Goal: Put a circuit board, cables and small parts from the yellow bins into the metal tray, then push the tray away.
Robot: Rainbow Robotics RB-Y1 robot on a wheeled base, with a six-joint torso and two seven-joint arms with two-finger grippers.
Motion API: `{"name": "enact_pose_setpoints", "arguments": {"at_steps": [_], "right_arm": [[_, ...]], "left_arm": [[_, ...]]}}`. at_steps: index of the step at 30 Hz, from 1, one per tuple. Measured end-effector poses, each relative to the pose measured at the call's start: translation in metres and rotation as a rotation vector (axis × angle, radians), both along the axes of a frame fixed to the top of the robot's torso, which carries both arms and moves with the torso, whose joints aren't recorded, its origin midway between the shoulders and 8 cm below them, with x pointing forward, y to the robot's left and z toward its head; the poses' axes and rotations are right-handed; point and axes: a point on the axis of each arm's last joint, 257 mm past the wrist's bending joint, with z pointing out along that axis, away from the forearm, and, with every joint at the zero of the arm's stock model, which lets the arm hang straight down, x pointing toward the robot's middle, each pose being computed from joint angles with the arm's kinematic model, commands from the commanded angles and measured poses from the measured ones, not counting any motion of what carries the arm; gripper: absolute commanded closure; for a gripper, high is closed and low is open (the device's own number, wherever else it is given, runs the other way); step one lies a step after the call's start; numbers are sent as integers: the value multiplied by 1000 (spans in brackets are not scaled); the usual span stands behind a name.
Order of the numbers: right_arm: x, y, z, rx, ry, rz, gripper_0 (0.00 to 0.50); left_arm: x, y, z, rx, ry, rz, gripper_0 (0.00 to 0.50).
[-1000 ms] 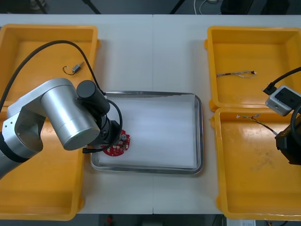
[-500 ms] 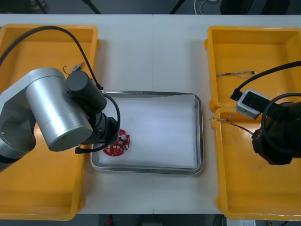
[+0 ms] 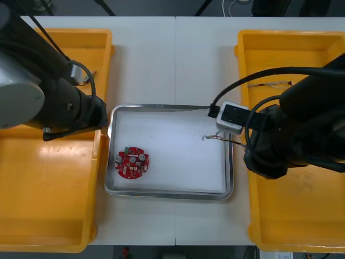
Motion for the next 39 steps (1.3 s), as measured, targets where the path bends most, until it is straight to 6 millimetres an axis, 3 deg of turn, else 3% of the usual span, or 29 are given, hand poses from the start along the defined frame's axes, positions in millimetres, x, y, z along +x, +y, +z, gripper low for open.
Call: {"name": "enact_pose_setpoints", "arguments": {"at_steps": [7,14,18,26,32,39], "right_arm": [[7,49,-15,-12,12,82,500],[13,70,-34,-113,-45,233,500],[20,86,-49,-94,-59,247,500],[33,97,-94,-101,-32,251,500],[28,95,-124,-131,15,261,500],[34,99,-151,-119,43,253,500]], "left_arm": [[23,38,32,-17,-31,31,0],[47,79,39,126,-16,-115,0],[59,98,36,142,17,-92,0],[99,125,33,105,-6,-7,0],[127,146,23,252,-65,-168,0],[140,156,-10,363,-47,-293,0]]}}
